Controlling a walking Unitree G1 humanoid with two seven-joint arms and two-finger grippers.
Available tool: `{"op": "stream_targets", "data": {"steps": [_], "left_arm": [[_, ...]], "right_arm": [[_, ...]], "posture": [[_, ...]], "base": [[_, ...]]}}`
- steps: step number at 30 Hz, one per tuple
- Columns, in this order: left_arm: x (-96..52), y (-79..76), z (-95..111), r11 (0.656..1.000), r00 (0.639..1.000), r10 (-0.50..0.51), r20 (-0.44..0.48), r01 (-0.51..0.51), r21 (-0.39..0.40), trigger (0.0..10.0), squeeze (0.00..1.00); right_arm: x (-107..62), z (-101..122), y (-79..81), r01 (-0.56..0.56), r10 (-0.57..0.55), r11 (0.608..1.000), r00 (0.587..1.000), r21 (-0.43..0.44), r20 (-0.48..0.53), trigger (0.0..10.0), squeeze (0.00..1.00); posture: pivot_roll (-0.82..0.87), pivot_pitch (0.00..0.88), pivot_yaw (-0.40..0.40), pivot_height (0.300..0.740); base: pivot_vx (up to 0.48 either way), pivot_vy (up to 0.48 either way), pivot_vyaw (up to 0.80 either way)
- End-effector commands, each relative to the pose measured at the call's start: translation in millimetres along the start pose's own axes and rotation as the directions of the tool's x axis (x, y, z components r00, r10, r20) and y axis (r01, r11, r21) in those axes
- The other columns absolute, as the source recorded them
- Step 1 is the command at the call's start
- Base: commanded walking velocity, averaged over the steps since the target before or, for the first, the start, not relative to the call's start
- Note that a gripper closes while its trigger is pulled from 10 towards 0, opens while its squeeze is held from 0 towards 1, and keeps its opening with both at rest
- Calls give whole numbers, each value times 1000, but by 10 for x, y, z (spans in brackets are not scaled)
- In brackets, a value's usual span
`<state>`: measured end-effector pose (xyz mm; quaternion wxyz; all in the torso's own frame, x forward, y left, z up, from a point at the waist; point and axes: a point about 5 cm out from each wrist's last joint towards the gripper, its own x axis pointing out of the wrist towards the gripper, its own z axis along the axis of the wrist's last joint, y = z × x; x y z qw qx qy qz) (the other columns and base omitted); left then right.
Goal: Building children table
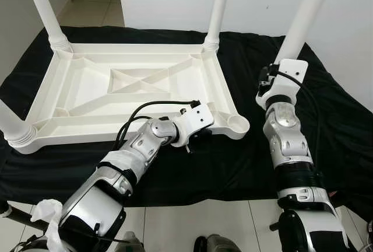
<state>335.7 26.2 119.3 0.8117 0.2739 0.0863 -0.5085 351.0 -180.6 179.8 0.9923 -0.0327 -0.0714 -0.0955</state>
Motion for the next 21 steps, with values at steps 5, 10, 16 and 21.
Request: {"op": "stream_targets", "data": {"steps": [5,10,16,21], "left_arm": [[-98,11,-135,999,998,-46,-45,45,-11,10000,1000],[-88,-60,-87,995,995,-104,-1,104,6,10000,0],[-85,-148,40,988,984,-150,98,153,-24,10000,0],[-163,-179,230,981,957,-163,239,182,-61,10000,0]], "right_arm": [[-68,-31,20,-50,50,999,999,12,1,10000,0],[-131,-72,130,-116,116,993,993,12,6,10000,0],[-202,-85,235,-165,165,985,986,41,20,10000,0],[-294,-105,281,-211,209,976,977,51,48,10000,0]], "posture": [[41,26,-20,740],[37,28,-20,740],[32,28,-20,740],[32,33,-26,740]], "base": [[0,0,0],[0,0,0],[0,0,0],[0,0,0]]}}
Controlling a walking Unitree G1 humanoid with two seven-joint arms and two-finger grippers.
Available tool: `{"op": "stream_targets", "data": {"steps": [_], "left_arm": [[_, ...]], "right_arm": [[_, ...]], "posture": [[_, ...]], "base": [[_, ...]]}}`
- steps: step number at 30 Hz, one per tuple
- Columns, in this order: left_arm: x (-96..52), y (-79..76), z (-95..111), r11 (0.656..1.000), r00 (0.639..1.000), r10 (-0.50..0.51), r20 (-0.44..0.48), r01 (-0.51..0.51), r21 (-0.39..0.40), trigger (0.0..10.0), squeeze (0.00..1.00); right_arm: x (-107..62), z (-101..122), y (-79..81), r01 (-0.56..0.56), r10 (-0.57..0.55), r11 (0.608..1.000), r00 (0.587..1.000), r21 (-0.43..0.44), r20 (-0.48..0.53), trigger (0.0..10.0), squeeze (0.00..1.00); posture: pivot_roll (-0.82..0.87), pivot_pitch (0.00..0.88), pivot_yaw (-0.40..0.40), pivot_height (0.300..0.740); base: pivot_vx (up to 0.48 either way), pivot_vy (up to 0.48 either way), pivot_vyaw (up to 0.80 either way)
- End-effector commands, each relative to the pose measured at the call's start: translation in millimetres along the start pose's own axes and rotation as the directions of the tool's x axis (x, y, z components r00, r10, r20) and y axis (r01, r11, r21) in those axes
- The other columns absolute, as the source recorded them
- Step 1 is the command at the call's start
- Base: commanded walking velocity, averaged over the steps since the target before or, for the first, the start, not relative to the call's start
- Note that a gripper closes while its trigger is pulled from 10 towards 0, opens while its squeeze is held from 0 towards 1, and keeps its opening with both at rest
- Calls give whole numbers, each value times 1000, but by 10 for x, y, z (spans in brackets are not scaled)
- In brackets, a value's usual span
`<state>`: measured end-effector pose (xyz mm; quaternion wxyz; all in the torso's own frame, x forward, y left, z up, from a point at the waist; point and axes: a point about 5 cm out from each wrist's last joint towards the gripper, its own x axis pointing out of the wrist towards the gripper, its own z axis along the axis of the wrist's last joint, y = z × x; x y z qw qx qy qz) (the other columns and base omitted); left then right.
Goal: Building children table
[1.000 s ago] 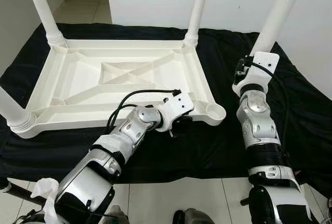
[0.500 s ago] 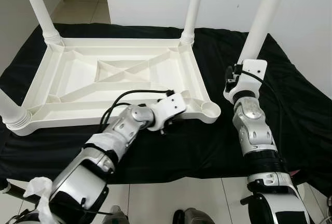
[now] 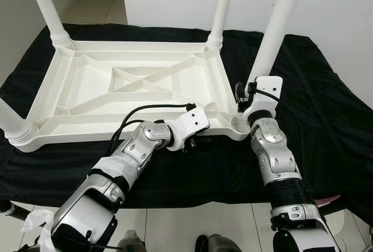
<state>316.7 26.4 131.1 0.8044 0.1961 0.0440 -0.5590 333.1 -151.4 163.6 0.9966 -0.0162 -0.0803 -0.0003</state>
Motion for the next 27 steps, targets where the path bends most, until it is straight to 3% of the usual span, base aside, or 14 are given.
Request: {"op": "stream_targets", "data": {"steps": [1,4,14,27], "left_arm": [[-40,-78,201,994,987,-98,127,104,-40,10000,0],[-92,-87,294,992,977,-96,191,111,-66,10000,0],[-324,-59,432,988,959,-64,276,101,-119,10000,0],[-445,-71,416,985,963,-38,265,81,-153,10000,0]], "right_arm": [[-75,-13,42,-41,41,999,999,12,25,10000,0],[-111,-39,42,-51,51,999,998,18,23,10000,0],[-216,-150,-36,-67,67,998,998,-5,-14,10000,0],[-421,-354,-32,-125,124,992,990,-8,-68,10000,0]], "posture": [[33,33,-27,740],[36,35,-30,740],[46,34,-37,740],[49,34,-38,740]], "base": [[0,0,0],[0,0,0],[0,0,0],[0,0,0]]}}
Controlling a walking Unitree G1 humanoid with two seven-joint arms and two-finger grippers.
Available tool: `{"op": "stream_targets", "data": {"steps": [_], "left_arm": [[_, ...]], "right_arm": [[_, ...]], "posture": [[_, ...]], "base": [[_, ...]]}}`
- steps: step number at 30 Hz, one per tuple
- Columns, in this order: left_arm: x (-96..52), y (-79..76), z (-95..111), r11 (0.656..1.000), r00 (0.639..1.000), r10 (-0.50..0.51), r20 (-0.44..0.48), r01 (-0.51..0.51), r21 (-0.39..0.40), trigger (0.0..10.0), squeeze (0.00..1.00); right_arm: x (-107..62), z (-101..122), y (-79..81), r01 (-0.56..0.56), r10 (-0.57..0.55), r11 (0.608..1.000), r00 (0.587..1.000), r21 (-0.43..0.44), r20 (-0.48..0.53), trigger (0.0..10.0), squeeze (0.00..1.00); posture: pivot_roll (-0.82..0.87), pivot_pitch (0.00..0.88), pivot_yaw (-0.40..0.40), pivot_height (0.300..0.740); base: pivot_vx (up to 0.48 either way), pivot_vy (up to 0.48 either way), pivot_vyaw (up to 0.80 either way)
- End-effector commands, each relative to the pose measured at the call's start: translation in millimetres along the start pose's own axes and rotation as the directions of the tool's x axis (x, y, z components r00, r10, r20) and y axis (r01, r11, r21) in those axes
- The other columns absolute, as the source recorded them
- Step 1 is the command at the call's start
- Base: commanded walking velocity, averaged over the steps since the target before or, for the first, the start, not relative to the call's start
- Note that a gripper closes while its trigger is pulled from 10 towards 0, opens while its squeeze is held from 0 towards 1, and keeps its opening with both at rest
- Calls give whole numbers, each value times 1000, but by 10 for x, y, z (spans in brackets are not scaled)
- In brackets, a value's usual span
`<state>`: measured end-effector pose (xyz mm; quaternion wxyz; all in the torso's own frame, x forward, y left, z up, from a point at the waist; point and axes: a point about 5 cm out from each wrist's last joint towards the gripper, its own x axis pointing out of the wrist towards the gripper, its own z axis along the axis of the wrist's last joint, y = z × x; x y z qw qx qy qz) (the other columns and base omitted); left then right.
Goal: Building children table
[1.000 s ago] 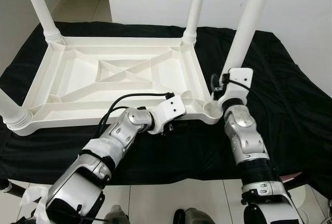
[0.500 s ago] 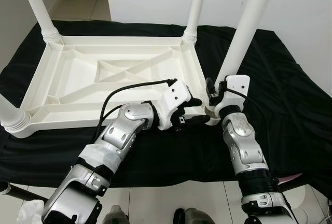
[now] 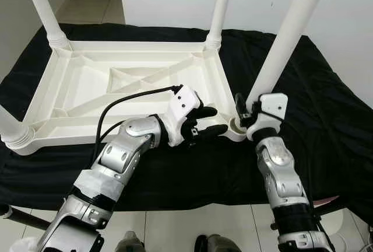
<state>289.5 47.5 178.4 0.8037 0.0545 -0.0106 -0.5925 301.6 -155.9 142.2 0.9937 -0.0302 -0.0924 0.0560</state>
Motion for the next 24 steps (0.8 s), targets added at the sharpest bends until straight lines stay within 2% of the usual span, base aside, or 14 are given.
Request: {"op": "stream_targets", "data": {"steps": [1,14,15,18,22,24], "left_arm": [[-20,-17,29,1000,1000,-12,6,12,-3,10000,0],[-63,-60,139,1000,1000,-6,23,6,-6,10000,0],[-72,-52,147,1000,1000,4,23,-4,-9,10000,0],[-83,-41,168,1000,1000,13,24,-13,-11,10000,0],[-93,-39,181,1000,1000,16,23,-16,-8,10000,0],[-92,-33,194,1000,1000,17,24,-17,-8,10000,0]], "right_arm": [[-83,-203,24,-16,17,1000,995,11,-99,10000,0],[-117,-255,99,-148,143,988,982,-36,-123,10000,0],[-143,-265,101,-202,190,975,974,-90,-126,10000,0],[-204,-286,104,-280,264,952,956,-127,-132,10000,0],[-265,-303,90,-342,327,933,936,-114,-131,10000,0],[-273,-316,49,-336,323,938,936,-87,-138,10000,0]], "posture": [[48,28,-36,740],[50,21,-38,740],[54,15,-39,740],[54,12,-39,740],[52,12,-33,740],[50,10,-31,740]], "base": [[0,0,0],[0,0,0],[0,0,0],[0,0,0],[0,0,0],[0,0,0]]}}
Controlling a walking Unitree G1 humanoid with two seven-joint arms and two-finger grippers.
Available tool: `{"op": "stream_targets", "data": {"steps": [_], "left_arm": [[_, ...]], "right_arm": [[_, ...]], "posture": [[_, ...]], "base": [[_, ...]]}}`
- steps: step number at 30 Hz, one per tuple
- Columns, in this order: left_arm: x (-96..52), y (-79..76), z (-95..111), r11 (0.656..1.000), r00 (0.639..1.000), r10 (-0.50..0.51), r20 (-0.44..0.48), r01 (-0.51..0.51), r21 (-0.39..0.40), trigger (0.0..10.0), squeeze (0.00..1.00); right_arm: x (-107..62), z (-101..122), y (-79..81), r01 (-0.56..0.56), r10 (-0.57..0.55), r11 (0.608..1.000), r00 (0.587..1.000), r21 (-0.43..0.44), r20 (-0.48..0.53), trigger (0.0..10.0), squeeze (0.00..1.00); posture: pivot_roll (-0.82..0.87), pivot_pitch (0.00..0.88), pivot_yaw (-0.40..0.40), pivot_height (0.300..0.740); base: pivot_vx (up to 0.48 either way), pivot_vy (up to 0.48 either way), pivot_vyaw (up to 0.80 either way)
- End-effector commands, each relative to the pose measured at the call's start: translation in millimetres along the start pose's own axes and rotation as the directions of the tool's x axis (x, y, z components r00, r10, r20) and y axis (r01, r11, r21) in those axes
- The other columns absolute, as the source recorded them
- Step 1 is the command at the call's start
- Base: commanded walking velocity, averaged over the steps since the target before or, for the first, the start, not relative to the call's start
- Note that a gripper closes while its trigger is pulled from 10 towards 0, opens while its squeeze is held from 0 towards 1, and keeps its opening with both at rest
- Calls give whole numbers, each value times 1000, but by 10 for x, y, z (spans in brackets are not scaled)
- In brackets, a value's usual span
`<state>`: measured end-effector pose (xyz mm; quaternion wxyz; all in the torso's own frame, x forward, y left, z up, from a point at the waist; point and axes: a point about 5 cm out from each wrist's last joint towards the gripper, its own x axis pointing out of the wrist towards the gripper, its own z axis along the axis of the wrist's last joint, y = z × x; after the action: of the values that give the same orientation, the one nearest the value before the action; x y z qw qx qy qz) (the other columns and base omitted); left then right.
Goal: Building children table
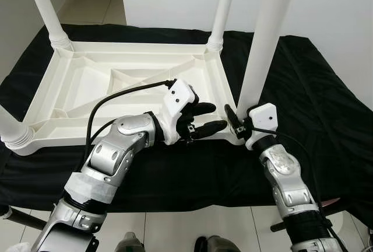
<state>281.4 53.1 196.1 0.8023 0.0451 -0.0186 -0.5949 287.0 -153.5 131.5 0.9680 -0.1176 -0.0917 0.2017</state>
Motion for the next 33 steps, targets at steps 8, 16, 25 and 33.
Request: {"op": "stream_targets", "data": {"steps": [8,16,25,33], "left_arm": [[-8,26,47,1000,1000,21,0,-21,8,10000,0],[-13,50,75,999,999,33,3,-33,17,10000,0],[-27,62,71,999,999,46,-3,-46,25,10000,0],[-38,62,74,998,999,51,-3,-51,27,10000,0]], "right_arm": [[-150,-322,32,30,-6,985,990,170,-141,10000,0],[-142,-403,75,107,-48,949,979,298,-200,10000,0],[-115,-446,52,142,-55,930,965,338,-256,10000,0],[-126,-506,-16,248,-124,883,942,399,-310,10000,0]], "posture": [[47,7,-28,740],[45,6,-27,740],[49,10,-31,740],[51,10,-33,740]], "base": [[0,0,0],[0,0,0],[0,0,0],[0,0,0]]}}
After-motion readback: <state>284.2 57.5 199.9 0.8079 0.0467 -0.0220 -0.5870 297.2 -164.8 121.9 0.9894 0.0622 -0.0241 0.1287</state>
